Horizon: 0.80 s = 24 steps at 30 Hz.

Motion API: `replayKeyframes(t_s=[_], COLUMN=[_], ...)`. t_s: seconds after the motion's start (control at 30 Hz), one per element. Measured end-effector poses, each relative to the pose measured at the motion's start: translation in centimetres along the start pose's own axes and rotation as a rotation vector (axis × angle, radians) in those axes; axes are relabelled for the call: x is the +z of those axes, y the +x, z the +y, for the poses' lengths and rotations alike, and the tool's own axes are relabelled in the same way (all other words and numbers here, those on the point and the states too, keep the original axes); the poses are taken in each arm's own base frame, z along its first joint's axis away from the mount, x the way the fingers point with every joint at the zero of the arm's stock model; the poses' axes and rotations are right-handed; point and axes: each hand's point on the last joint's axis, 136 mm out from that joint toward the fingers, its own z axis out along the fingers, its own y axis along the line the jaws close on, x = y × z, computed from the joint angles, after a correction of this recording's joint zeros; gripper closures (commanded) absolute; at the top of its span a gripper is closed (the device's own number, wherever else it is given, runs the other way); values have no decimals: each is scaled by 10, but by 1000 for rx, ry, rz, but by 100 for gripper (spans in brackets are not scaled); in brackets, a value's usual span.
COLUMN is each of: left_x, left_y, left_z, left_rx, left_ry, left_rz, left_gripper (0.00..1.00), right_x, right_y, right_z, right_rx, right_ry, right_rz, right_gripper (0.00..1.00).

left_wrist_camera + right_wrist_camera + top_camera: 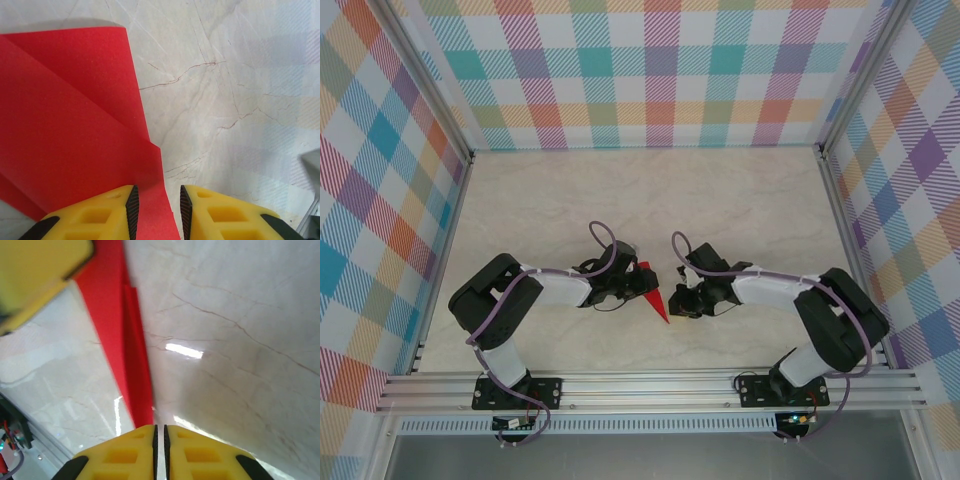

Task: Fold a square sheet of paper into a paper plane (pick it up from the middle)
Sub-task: Fold the wing for the fifth time at the center of the table.

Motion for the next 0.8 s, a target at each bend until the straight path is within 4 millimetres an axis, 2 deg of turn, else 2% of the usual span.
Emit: replayKeyframes(t_s=[0.13, 0.3, 0.63, 0.8], left_x=[0, 0, 0, 0], left_y=[0, 0, 0, 0], left_z=[0, 0, 0, 0], left_rx=[-1, -1, -1, -1], left_ry=[-3, -4, -4, -4], left_rz=[1, 3, 3, 4], left_gripper=[70, 70, 70, 70], right_x=[-18, -14, 18, 29], right_y=[-7, -10, -14, -7], right_z=[23, 42, 34, 24], right_rx=[-34, -29, 65, 95], right_ry=[-77, -181, -236, -239], right_rz=[-59, -39, 54, 94], right_gripper=[87, 89, 89, 89])
